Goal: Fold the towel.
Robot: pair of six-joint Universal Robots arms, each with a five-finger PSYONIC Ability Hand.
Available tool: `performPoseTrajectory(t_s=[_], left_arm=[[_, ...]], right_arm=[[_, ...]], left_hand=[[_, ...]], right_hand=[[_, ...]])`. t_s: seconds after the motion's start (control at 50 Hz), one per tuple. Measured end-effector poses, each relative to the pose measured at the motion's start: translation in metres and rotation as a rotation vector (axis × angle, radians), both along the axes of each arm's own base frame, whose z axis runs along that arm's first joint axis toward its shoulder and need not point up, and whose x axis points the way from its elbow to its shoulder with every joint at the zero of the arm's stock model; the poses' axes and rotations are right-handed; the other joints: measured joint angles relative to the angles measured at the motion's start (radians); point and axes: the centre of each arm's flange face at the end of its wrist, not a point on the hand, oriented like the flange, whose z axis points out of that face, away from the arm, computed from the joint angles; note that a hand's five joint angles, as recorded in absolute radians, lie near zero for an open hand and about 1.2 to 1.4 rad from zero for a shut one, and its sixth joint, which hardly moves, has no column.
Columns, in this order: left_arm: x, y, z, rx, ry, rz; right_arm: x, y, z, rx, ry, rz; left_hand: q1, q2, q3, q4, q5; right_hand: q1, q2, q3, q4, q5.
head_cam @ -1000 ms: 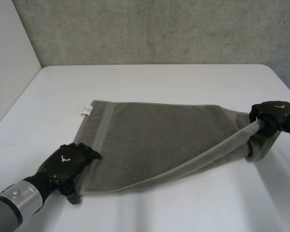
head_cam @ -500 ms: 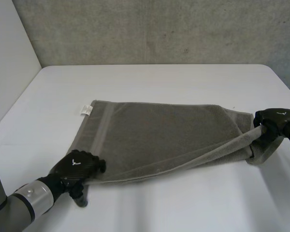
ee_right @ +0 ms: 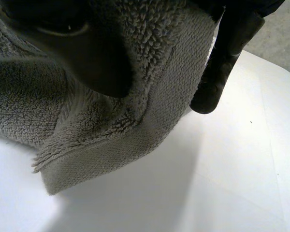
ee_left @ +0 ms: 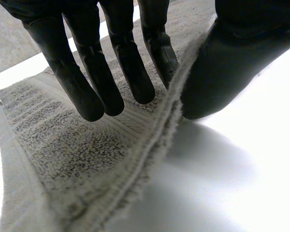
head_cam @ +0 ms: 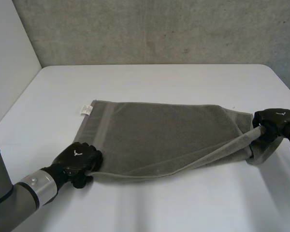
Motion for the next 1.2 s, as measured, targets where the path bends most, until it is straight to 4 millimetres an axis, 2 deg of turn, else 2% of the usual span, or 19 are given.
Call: performPoseTrajectory(t_s=[0.12, 0.18, 0.28, 0.38, 0.46, 0.54, 0.64, 0.72, 0.86, 0.92, 0.98, 1.06, 1.12, 1.14, 1.2], left_arm=[[0.001, -0.006, 0.004, -0.033, -0.02, 0.028], [0.003, -0.01, 0.016, -0.087, -0.019, 0.046], [0.008, -0.017, 0.054, -0.226, 0.006, 0.082], [0.013, -0.015, 0.093, -0.323, 0.069, 0.115], [0.014, -0.008, 0.113, -0.349, 0.12, 0.128], [0.014, -0.001, 0.123, -0.356, 0.155, 0.133], [0.014, -0.001, 0.125, -0.358, 0.165, 0.135], [0.014, -0.007, 0.12, -0.345, 0.161, 0.137], [0.009, -0.042, 0.086, -0.253, 0.128, 0.133], [0.005, -0.063, 0.078, -0.256, 0.11, 0.124], [0.0, -0.083, 0.081, -0.292, 0.102, 0.114], [-0.015, -0.123, 0.115, -0.454, 0.117, 0.119], [-0.027, -0.151, 0.167, -0.65, 0.167, 0.156], [-0.028, -0.154, 0.178, -0.689, 0.181, 0.166], [-0.032, -0.167, 0.247, -0.911, 0.303, 0.226]], right_arm=[[0.001, 0.002, 0.007, -0.018, 0.001, 0.002], [0.002, 0.004, 0.021, -0.057, 0.003, 0.006], [0.005, 0.016, 0.061, -0.165, 0.001, 0.033], [0.006, 0.038, 0.099, -0.244, 0.033, 0.091], [0.002, 0.053, 0.106, -0.219, 0.099, 0.138], [-0.001, 0.067, 0.101, -0.152, 0.184, 0.198], [0.0, 0.074, 0.093, -0.11, 0.257, 0.259], [0.002, 0.073, 0.087, -0.105, 0.287, 0.292], [0.019, 0.05, 0.078, -0.198, 0.326, 0.356], [0.034, 0.034, 0.079, -0.289, 0.348, 0.39], [0.05, 0.019, 0.085, -0.392, 0.367, 0.409], [0.081, -0.013, 0.12, -0.691, 0.397, 0.376], [0.101, -0.032, 0.167, -0.989, 0.376, 0.285], [0.103, -0.034, 0.176, -1.044, 0.366, 0.264], [0.111, -0.035, 0.229, -1.347, 0.268, 0.14]], left_hand=[[0.0, 0.0, 0.002, 0.0, 0.001], [0.0, 0.0, 0.003, 0.0, 0.001], [0.0, 0.0, 0.004, 0.0, 0.001], [0.005, 0.0, 0.004, 0.0, 0.003], [0.005, 0.0, 0.005, 0.0, 0.003], [0.005, 0.0, 0.005, 0.0, 0.003], [0.005, 0.0, 0.005, 0.0, 0.003], [0.005, 0.0, 0.005, 0.0, 0.003], [0.005, 0.001, 0.007, 0.0, 0.003], [0.005, 0.002, 0.007, 0.0, 0.003], [0.005, 0.005, 0.008, 0.0, 0.003], [0.005, 0.006, 0.009, 0.004, 0.003], [0.005, 0.006, 0.01, 0.004, 0.003], [0.005, 0.006, 0.01, 0.004, 0.003], [0.005, 0.006, 0.011, 0.004, 0.003]], right_hand=[[0.0, 0.0, 0.0, 0.0, 0.0], [0.0, 0.0, 0.0, 0.0, 0.0], [0.0, 0.0, 0.0, 0.0, 0.0], [0.0, 0.0, 0.0, 0.0, 0.0], [0.0, 0.0, 0.0, 0.0, 0.0], [0.0, 0.0, 0.0, 0.0, 0.0], [0.0, 0.0, 0.0, 0.0, 0.0], [0.0, 0.0, 0.0, 0.0, 0.0], [0.0, 0.0, 0.0, 0.0, 0.0], [0.0, 0.0, 0.0, 0.0, 0.0], [0.0, 0.0, 0.0, 0.0, 0.0], [0.0, 0.0, 0.0, 0.0, 0.0], [0.0, 0.0, 0.0, 0.0, 0.0], [0.0, 0.0, 0.0, 0.0, 0.0], [0.0, 0.0, 0.0, 0.0, 0.0]])
